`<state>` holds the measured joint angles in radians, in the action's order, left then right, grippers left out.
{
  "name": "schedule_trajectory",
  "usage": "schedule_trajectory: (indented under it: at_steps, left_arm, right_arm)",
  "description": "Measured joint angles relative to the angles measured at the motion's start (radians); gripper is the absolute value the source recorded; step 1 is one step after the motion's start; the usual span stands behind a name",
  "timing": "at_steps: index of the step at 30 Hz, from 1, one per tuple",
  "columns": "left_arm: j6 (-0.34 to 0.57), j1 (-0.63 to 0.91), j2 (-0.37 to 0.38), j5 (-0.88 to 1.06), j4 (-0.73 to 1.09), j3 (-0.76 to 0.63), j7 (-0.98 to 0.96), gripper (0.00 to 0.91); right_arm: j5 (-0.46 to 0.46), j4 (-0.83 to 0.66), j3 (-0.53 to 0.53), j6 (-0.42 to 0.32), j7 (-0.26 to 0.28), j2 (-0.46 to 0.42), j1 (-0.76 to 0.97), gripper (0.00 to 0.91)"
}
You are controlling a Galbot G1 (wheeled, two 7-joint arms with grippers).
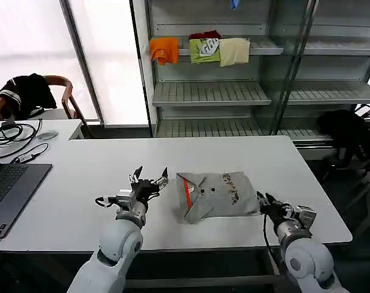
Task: Fold and organize the clothes.
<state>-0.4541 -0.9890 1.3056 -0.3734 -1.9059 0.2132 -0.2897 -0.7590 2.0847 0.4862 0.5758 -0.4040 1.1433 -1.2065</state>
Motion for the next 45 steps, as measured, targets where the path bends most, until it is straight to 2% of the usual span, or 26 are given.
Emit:
schedule_trajectory:
  at_steps: [6,15,21,30,45]
  left_arm:
    - [0.005,-0.031,0.010,0.015,-0.024,0.005,0.005,0.907]
    - [0.008,-0.085,0.019,0.024,-0.051,0.015,0.008,0.907]
    - [0.010,-0.111,0.016,0.028,-0.063,0.027,0.010,0.907]
    - [0.014,-0.132,0.014,0.029,-0.066,0.030,0.013,0.907]
    - [0.014,-0.146,0.013,0.030,-0.062,0.026,0.020,0.907]
  right_arm:
    - [0.089,0.029,-0.017,-0.004,0.030,0.004,0.028,0.907]
    - [0.212,-0.010,-0.145,-0.041,0.078,0.061,0.118,0.907]
    - [0.231,-0.081,-0.209,-0.058,0.076,0.112,0.152,0.907]
    - [0.259,-0.179,-0.249,-0.084,0.067,0.169,0.157,0.907]
    - [0.365,-0.249,-0.252,-0.111,0.085,0.175,0.143,0.907]
